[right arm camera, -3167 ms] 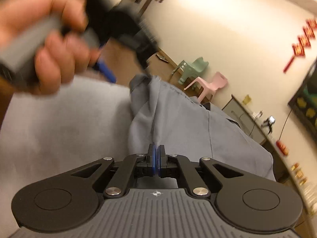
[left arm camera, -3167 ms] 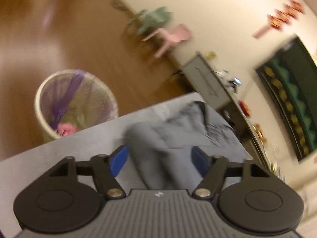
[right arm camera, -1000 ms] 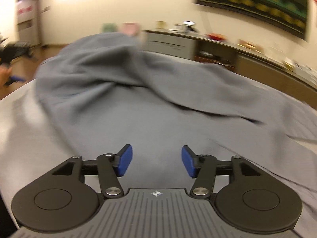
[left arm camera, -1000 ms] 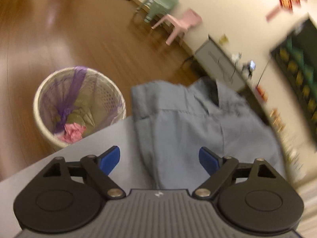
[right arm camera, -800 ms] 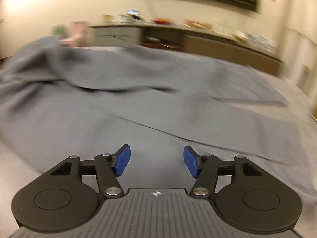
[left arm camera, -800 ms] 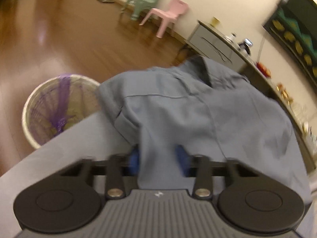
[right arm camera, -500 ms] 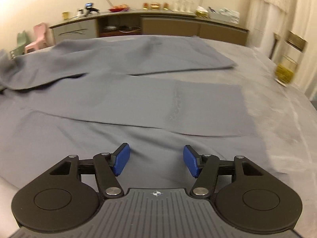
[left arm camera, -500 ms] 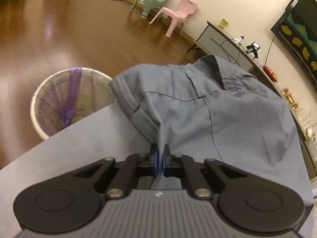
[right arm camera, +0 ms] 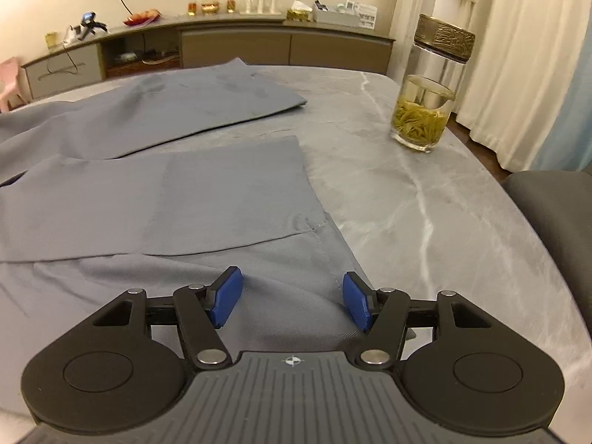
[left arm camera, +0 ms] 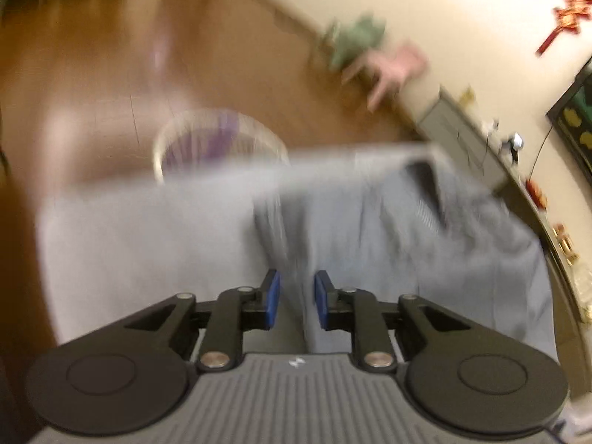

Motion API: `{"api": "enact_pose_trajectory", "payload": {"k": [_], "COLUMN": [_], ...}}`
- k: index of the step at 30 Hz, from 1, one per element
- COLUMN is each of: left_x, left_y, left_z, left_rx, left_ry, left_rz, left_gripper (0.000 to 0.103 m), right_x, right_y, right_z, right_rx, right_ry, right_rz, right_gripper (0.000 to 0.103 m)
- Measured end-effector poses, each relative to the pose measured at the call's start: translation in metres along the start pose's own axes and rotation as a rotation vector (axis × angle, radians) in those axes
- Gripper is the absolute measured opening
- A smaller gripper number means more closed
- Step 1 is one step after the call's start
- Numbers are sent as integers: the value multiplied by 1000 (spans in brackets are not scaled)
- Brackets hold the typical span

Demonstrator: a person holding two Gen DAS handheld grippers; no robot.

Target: Fold clothes

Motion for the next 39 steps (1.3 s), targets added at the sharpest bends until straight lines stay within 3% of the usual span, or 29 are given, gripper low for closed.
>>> {"api": "enact_pose_trajectory", "payload": {"k": [1,3,5,8,10,13,17,20,22,24,26,29,31,33,36,39], "left_x": [8,34,65,107,117,100,58,40,40,44,42,40,35,29,22,16], "left_y": [11,19,14,-14,-35,-57,-66,-73,-72,-73,-73,-74,-73,-72,-71,-69], "left_z": [-5,-9,-8,3,14,21,27,50,55,56,56,57,54,49,38,28], "left_rx": [42,49,-9,-129,-205,-283,-352,-447,-454,-448,-453,-473,-485,-488,-469,-449], "left_ry": [-32,-121,-204,-303,-314,-234,-99,-38,-54,-70,-60,-37,-25,-8,25,61], "left_rz": [18,99,199,280,307,272,241,232,232,232,238,252,261,264,261,257], "left_gripper": [21,24,24,24,23,23,23,19,15,15,15,15,15,16,18,20], "right_x": [-3,-9,-54,-170,-250,-371,-504,-593,-657,-720,-777,-832,-848,-850,-827,-791], "right_y": [10,30,60,96,122,161,208,221,218,202,177,131,104,97,114,140], "right_z": [-6,-19,-33,-55,-66,-81,-120,-157,-174,-183,-175,-158,-149,-147,-143,-129], "right_rx": [27,81,173,268,329,419,513,528,492,447,331,193,91,36,-24,-12], "right_ry": [3,10,29,208,334,526,667,765,849,945,1050,1170,1190,1188,1216,1376], "right_rz": [44,131,27,-203,-348,-541,-746,-814,-815,-769,-714,-598,-546,-550,-651,-670], "right_gripper": [62,63,65,68,81,83,83,83,84,84,83,83,81,81,81,79]}}
Point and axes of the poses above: each gripper's, at about its wrist camera, not at the fingertips, and y roughly against the way its jaws point, x to its right, z to its underside, the point moved 7 cm from there along -y, roughly the way its jaws point, and after that the axes turned 7 degrees about y, right-handed, at the moved point
